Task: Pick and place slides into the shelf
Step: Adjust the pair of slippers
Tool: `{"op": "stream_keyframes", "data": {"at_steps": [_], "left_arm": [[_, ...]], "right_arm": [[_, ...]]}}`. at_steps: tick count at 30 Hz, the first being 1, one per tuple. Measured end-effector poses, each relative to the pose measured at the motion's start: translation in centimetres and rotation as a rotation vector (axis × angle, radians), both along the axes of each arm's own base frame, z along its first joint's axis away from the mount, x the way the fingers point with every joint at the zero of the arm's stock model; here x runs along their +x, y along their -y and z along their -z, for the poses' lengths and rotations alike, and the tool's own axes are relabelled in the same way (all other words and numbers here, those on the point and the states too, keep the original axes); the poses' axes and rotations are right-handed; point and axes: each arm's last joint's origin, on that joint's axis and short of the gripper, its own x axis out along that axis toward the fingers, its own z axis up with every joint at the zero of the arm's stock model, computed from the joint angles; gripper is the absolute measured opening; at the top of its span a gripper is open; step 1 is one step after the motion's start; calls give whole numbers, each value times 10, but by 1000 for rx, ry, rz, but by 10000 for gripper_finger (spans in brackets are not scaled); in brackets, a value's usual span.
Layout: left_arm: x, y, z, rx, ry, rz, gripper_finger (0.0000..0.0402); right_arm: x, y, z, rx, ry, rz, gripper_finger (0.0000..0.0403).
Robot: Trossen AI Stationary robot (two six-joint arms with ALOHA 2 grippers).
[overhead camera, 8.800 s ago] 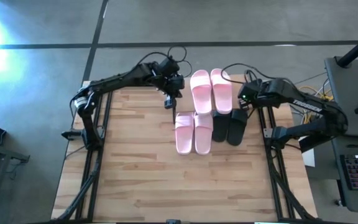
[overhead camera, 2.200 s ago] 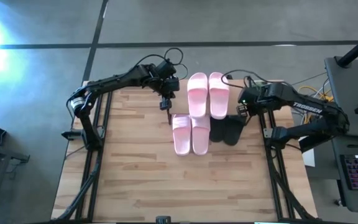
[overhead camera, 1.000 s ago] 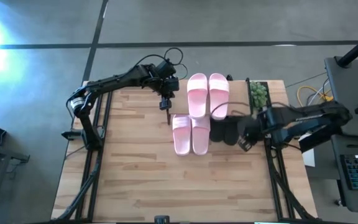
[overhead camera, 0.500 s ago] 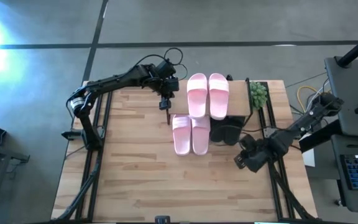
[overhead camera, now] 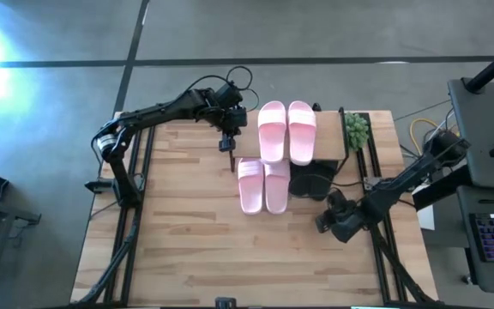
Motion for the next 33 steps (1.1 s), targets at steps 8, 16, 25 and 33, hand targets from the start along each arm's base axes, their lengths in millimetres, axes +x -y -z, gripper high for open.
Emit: {"op": "stream_keyframes", "data": {"at_steps": [8, 16, 25, 33], "left_arm": [[0, 0, 0, 4, -1, 6, 0], [0, 0, 0, 5, 0, 6, 0], [0, 0, 0, 5, 0, 6, 0], [0, 0, 0, 5, 0, 6, 0]], "right_arm": [[7, 1, 21, -114, 18, 202, 13], [12, 8, 35, -182, 87, 437, 13], [15, 18, 33, -241, -40, 500, 13], [5, 21, 18, -322, -306, 504, 13]]}}
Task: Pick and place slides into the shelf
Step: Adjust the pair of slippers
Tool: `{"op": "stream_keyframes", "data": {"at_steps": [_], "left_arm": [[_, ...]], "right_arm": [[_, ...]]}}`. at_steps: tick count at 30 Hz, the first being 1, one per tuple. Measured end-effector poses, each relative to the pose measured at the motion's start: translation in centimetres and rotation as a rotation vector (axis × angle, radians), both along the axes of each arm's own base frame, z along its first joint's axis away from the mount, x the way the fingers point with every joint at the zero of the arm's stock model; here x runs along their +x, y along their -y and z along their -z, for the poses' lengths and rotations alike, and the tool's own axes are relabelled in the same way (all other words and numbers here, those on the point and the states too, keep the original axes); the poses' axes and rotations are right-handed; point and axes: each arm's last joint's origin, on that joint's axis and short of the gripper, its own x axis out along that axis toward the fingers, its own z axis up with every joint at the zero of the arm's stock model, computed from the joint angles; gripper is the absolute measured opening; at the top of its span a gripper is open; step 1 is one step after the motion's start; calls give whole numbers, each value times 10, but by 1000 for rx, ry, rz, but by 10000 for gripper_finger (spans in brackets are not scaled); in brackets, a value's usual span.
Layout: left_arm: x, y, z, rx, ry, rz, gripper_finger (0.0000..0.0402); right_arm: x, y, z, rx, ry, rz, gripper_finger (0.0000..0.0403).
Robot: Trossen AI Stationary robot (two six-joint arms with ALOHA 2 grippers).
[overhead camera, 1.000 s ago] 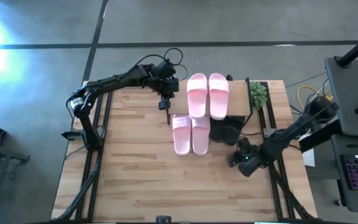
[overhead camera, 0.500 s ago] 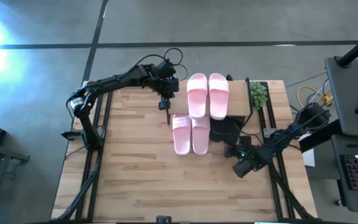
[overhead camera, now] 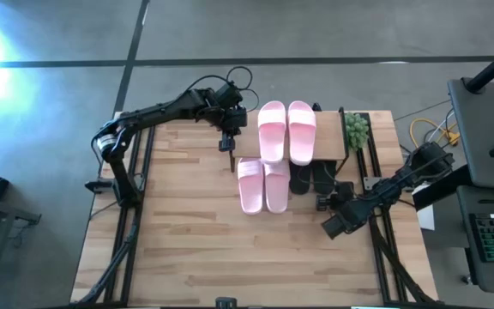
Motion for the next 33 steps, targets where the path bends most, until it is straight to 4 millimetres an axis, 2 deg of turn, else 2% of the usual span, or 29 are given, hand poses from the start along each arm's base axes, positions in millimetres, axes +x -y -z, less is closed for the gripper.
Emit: {"op": "stream_keyframes", "data": {"at_steps": [8, 18, 23, 26, 33], "left_arm": [[0, 0, 0, 6, 1, 6, 0], [0, 0, 0, 8, 2, 7, 0], [0, 0, -2, 23, 1, 28, 0], [-6, 3, -13, 42, 34, 28, 0], [-31, 24, -61, 26, 239, 65, 0]], "right_arm": [[2, 4, -1, 9, 43, 29, 13], [28, -14, -22, 204, 345, -321, 13], [28, -14, -27, 221, 406, -341, 13], [29, -13, -26, 225, 414, -322, 13], [34, -16, -23, 238, 447, -302, 13]]}}
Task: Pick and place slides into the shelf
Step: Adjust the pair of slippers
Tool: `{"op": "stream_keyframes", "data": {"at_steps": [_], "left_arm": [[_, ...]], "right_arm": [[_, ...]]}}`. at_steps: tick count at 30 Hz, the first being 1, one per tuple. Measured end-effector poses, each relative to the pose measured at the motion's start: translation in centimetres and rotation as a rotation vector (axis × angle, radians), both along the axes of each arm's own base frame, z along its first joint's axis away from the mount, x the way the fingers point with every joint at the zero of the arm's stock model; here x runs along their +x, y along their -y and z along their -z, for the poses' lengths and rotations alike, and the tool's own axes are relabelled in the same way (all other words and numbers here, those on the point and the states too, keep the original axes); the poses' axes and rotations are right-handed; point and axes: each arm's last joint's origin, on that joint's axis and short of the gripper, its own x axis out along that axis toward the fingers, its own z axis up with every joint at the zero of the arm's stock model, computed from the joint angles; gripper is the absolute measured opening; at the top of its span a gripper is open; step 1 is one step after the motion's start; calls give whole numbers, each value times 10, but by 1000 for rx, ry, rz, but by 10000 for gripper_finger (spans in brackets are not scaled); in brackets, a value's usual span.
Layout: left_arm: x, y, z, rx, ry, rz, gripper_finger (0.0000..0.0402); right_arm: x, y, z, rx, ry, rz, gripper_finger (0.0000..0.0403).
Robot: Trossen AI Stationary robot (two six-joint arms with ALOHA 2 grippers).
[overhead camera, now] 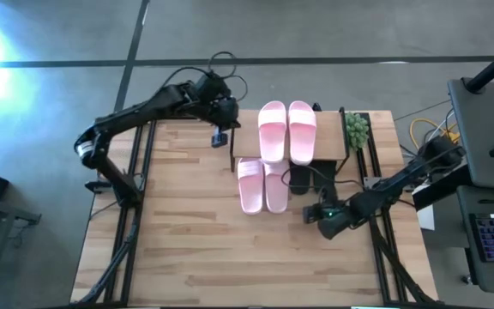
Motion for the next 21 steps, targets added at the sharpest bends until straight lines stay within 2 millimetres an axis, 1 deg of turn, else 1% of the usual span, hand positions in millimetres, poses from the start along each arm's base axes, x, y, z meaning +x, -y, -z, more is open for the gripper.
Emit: {"op": "stream_keyframes", "data": {"at_steps": [4, 7, 9, 13, 16, 21], "left_arm": [[-17, 11, -7, -31, 17, 6, 0], [-29, 23, -1, -111, 29, 68, 0], [-38, 33, 9, -171, 23, 119, 0], [-54, 55, 29, -196, -17, 163, 0], [-64, 71, 44, -215, -49, 198, 0], [-72, 97, 62, -288, -52, 202, 0]], "right_arm": [[7, -3, -2, 12, 56, -35, 13], [14, -1, -6, 12, 102, -54, 13], [20, 2, -9, 12, 145, -65, 13], [31, 6, -15, 9, 227, -80, 13], [37, 6, -23, -8, 247, -99, 13], [50, 4, -33, -35, 241, -187, 13]]}}
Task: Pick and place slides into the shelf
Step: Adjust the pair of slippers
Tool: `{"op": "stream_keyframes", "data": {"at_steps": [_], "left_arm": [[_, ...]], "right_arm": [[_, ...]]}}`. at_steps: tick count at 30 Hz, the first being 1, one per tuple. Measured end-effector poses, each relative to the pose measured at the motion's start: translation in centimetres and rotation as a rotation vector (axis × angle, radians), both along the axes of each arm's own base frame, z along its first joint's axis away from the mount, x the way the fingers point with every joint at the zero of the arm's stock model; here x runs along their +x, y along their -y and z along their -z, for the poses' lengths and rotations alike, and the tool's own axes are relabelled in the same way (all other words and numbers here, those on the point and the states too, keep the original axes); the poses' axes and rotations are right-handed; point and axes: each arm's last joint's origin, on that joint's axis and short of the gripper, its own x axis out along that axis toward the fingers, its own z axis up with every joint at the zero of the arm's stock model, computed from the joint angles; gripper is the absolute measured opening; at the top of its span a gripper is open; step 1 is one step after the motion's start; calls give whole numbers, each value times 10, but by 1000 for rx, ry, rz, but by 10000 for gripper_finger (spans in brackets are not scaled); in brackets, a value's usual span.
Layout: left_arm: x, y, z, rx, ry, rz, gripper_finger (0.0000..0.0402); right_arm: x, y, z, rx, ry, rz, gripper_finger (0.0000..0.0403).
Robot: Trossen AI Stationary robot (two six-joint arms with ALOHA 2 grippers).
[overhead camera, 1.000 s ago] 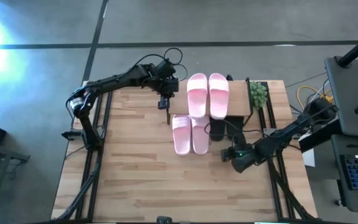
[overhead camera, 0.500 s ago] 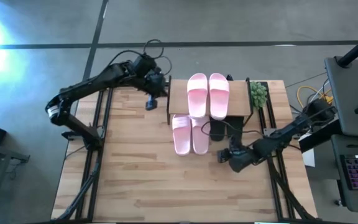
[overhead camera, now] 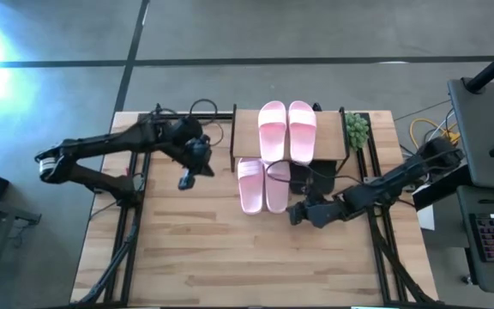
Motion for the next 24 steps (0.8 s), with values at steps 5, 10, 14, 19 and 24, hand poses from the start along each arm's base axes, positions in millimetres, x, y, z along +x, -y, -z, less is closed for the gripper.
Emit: {"op": "stream_keyframes", "data": {"at_steps": [5, 10, 14, 19, 24], "left_arm": [[2, 20, 14, 12, 35, -73, 0], [5, 36, 38, -61, 22, -165, 0], [6, 46, 49, -92, 9, -198, 0], [7, 55, 50, -61, 10, -259, 0], [16, 62, 49, -69, 65, -226, 0]], "right_arm": [[17, -5, 9, -65, -65, -49, 13], [38, -17, 26, -32, -146, -109, 13], [54, -31, 37, -65, -176, -146, 13], [65, -30, 51, -134, -273, -73, 13], [69, -19, 49, -204, -336, 20, 13]]}}
